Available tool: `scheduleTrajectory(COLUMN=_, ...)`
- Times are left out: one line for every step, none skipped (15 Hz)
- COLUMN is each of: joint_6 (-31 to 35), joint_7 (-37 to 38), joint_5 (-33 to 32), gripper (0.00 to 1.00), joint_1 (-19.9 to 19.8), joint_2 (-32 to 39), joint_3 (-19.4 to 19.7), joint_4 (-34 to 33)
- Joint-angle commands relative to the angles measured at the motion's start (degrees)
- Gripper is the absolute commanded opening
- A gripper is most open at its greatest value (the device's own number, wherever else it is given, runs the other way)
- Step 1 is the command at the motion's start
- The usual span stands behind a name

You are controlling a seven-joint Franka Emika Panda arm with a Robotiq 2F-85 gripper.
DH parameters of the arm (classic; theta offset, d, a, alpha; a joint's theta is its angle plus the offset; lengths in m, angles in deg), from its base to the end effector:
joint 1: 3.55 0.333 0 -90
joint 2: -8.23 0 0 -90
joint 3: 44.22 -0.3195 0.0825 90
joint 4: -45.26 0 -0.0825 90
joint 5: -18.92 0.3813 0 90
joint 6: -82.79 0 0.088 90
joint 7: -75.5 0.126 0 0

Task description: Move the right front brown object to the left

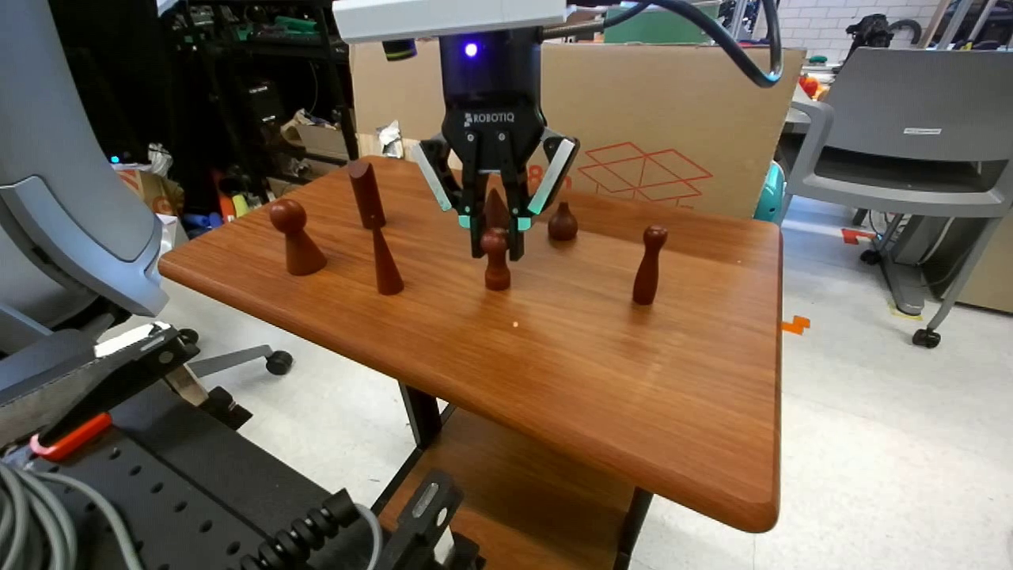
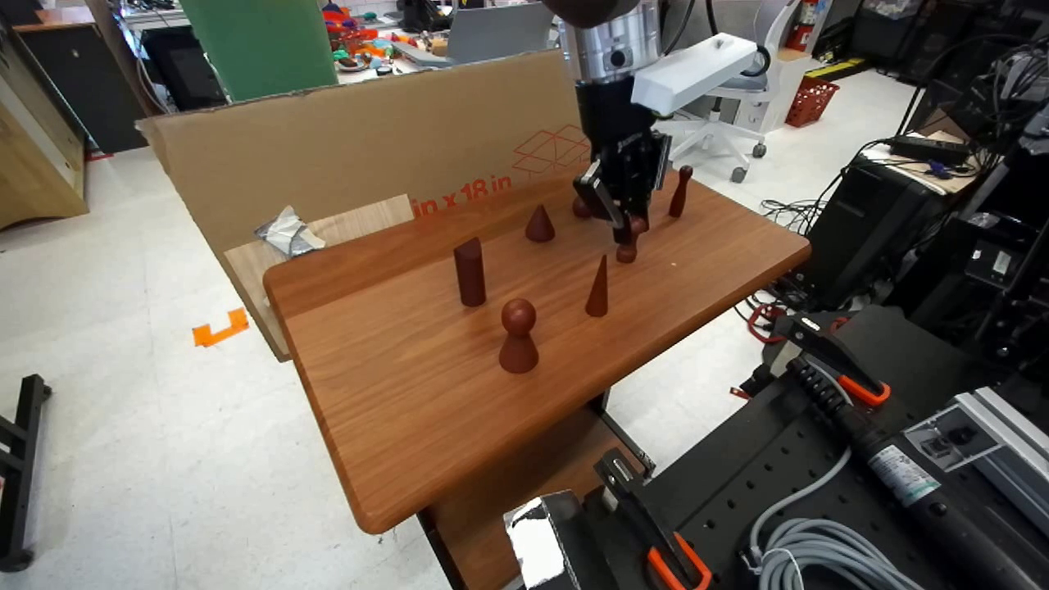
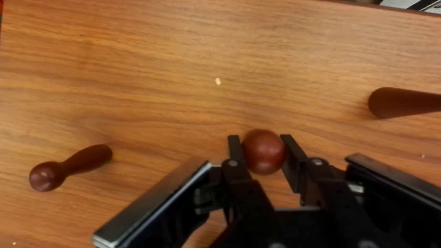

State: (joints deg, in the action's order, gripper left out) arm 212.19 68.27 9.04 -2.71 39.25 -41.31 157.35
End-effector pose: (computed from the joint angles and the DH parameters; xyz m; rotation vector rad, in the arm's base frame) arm 0.5859 -0.0284 0.1665 2.9738 0.3282 -0.3768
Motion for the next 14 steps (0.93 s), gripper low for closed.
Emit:
scheduleTrajectory(joint_6=1.7, joint_7=1.2, joint_5=-2.0, gripper=0.08, joint_1=0.3, joint_2=-1.3, joint_3=-0.1, joint_4=2.2)
scheduleTrajectory(joint_6=1.8, joint_7=1.1, joint_5=-1.9, gripper=0.08, joint_1=0.2, joint_2=-1.4, joint_3=-0.1, joint_4=2.3)
scheduleTrajectory(joint_6=1.6, joint_7=1.0, joint_5=-1.7, gripper=0.08, joint_1=0.1, joint_2=-1.4, joint_3=-0.1, joint_4=2.2)
scheduleTrajectory(joint_6=1.4, joint_7=0.9, joint_5=-1.4, gripper=0.51, joint_1=-0.1, joint_2=-1.4, joint_3=-0.2, joint_4=2.2)
scheduleTrajectory(joint_6=1.2, joint_7=0.7, joint_5=-1.2, gripper=0.58, joint_1=-0.2, joint_2=-1.6, joint_3=-0.2, joint_4=2.2)
scheduleTrajectory(joint_6=1.3, joint_7=0.6, joint_5=-0.9, gripper=0.65, joint_1=-0.5, joint_2=-2.0, joint_3=-0.3, joint_4=2.5)
scheduleTrajectory(joint_6=1.5, joint_7=0.4, joint_5=-0.7, gripper=0.71, joint_1=-0.8, joint_2=-2.6, joint_3=-0.3, joint_4=3.0)
scheduleTrajectory(joint_6=1.7, joint_7=0.1, joint_5=-0.4, gripper=0.79, joint_1=-1.1, joint_2=-3.3, joint_3=-0.3, joint_4=3.4)
scheduleTrajectory(joint_6=1.6, joint_7=-0.6, joint_5=0.1, gripper=0.86, joint_1=-1.8, joint_2=-4.8, joint_3=-0.5, joint_4=4.2)
scheduleTrajectory(joint_6=1.6, joint_7=-1.1, joint_5=0.5, gripper=0.94, joint_1=-2.3, joint_2=-6.0, joint_3=-0.5, joint_4=4.7)
scheduleTrajectory(joint_6=1.4, joint_7=-1.7, joint_5=1.2, gripper=0.99, joint_1=-3.1, joint_2=-7.9, joint_3=-0.6, joint_4=5.5)
scheduleTrajectory(joint_6=1.3, joint_7=-2.7, joint_5=2.4, gripper=1.0, joint_1=-4.2, joint_2=-10.0, joint_3=-0.7, joint_4=6.5)
scheduleTrajectory(joint_6=1.2, joint_7=-3.6, joint_5=3.1, gripper=1.0, joint_1=-5.1, joint_2=-11.8, joint_3=-0.7, joint_4=7.3)
scheduleTrajectory(joint_6=1.0, joint_7=-4.4, joint_5=3.8, gripper=1.0, joint_1=-5.9, joint_2=-13.9, joint_3=-0.5, joint_4=8.1)
